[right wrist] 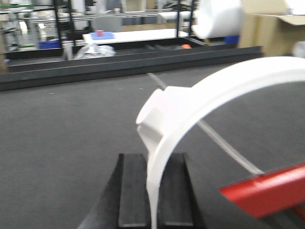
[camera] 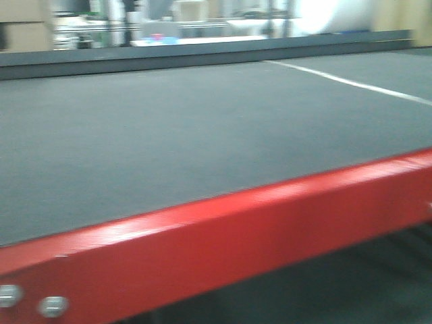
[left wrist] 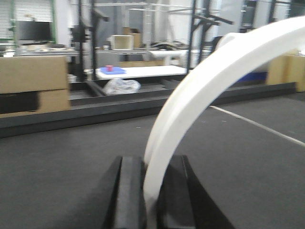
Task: Grab PVC pipe and place in blue bin
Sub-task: 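Drive the base away from the table holding the clamp, then drive up to the shelf of blue bins and stop, then move both grippers with the clamp over a blue bin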
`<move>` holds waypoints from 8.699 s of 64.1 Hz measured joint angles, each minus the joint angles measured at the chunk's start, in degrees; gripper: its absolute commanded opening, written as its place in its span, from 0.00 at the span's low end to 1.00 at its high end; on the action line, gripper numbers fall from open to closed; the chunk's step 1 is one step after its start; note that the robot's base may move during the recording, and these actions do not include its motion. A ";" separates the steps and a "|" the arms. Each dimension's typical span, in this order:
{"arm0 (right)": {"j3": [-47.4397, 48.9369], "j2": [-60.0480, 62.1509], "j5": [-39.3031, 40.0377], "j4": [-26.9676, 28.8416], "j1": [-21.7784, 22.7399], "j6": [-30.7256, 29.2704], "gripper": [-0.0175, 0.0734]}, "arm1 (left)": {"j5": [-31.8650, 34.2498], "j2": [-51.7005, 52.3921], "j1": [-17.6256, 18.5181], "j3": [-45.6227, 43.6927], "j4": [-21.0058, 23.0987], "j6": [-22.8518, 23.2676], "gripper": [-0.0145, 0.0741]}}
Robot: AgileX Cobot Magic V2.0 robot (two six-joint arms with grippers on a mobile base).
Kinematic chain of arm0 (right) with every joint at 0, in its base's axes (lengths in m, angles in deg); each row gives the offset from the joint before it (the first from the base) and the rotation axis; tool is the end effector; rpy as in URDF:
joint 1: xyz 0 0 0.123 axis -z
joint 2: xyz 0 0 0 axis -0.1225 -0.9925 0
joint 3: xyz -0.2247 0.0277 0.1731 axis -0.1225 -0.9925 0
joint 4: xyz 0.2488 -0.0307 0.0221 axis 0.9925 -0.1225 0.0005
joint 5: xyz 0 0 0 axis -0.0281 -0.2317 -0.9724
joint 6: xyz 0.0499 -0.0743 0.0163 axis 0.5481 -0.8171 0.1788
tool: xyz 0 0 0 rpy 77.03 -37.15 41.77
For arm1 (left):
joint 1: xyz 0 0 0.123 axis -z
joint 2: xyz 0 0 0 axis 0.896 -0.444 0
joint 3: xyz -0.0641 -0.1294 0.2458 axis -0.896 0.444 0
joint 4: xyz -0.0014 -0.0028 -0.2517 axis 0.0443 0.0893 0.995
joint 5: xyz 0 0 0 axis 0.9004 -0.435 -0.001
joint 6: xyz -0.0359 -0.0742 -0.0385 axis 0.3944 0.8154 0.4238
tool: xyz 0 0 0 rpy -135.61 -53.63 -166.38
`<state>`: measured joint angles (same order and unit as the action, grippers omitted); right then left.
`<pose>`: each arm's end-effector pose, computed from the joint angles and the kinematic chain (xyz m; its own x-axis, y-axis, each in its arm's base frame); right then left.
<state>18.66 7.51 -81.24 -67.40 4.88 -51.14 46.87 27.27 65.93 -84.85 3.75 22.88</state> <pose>0.0588 -0.0047 0.3878 -0.0749 0.0742 -0.9944 0.1300 0.9894 0.0640 0.0840 -0.0048 0.3736 0.0715 0.0009 -0.9974 0.0557 0.9984 0.0049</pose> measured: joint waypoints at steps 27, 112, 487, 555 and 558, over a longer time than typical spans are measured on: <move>0.00 0.07 0.00 0.00 0.00 0.00 0.01 | 0.00 0.00 0.00 0.00 0.00 0.00 0.04; 0.00 0.07 0.00 0.00 0.00 0.00 0.01 | 0.00 0.00 0.00 0.00 0.00 0.00 0.04; 0.00 0.07 0.10 0.08 0.00 0.00 0.01 | 2.58 0.04 0.00 0.13 -0.10 0.00 0.04; 27.17 -36.03 1.47 26.83 -14.13 -21.99 0.01 | 3.01 0.04 0.00 0.13 1.22 0.00 0.04; 28.47 -38.47 2.54 26.88 -15.81 -23.12 0.01 | 3.12 0.04 0.00 0.13 1.22 0.00 0.04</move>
<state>47.13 -30.96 -78.69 -40.53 -10.94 -74.26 49.99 27.31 65.93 -84.72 4.97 22.88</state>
